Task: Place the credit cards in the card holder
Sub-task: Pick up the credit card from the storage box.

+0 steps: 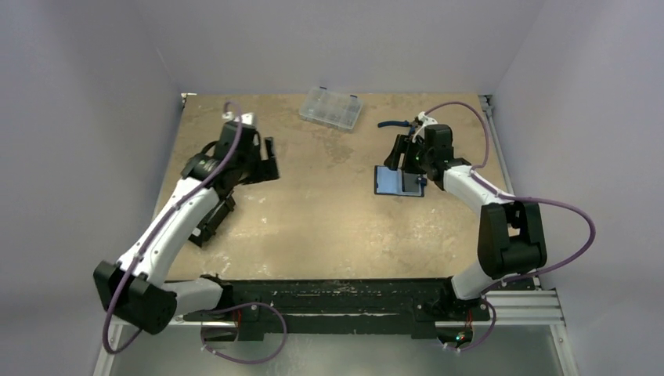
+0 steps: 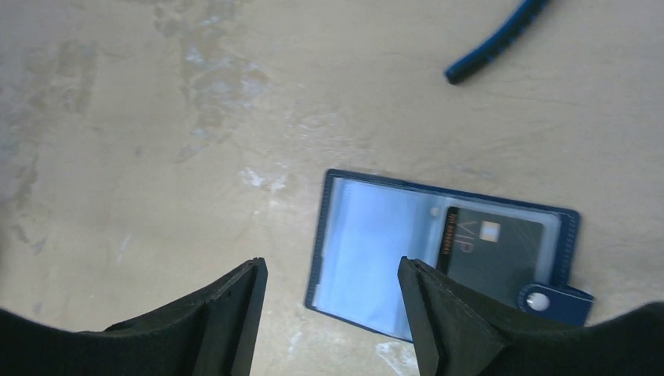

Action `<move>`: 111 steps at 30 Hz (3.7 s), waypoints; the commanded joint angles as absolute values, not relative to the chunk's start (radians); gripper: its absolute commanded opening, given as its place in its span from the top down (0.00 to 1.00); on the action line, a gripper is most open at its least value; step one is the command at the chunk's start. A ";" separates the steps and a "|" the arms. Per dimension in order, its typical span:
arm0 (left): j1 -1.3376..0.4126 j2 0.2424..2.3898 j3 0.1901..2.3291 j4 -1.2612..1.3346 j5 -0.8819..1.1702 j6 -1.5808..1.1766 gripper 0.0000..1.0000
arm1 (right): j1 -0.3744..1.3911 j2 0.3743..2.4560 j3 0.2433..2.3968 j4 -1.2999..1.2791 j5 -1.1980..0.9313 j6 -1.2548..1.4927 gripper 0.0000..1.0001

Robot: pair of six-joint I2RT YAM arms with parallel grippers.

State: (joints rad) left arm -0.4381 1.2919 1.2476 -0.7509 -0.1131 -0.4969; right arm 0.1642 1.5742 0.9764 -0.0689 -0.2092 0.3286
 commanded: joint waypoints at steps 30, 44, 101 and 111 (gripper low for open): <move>0.399 1.348 0.968 -0.975 -0.453 -0.712 0.00 | 0.276 1.430 0.909 0.112 -0.517 0.422 0.28; 0.403 1.450 0.914 -0.885 -0.423 -0.717 0.00 | 0.279 1.478 0.928 0.114 -0.533 0.423 0.28; 0.405 1.392 0.995 -0.864 -0.208 -0.668 1.00 | 0.279 1.485 0.931 0.115 -0.536 0.423 0.25; 0.404 1.388 0.980 -0.774 -0.067 -0.631 1.00 | 0.279 1.483 0.927 0.121 -0.532 0.425 0.25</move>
State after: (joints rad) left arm 0.3981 1.4029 0.9741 -0.8478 -0.1558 -0.6605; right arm 0.2749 1.4857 0.9028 0.0841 -0.5266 0.4259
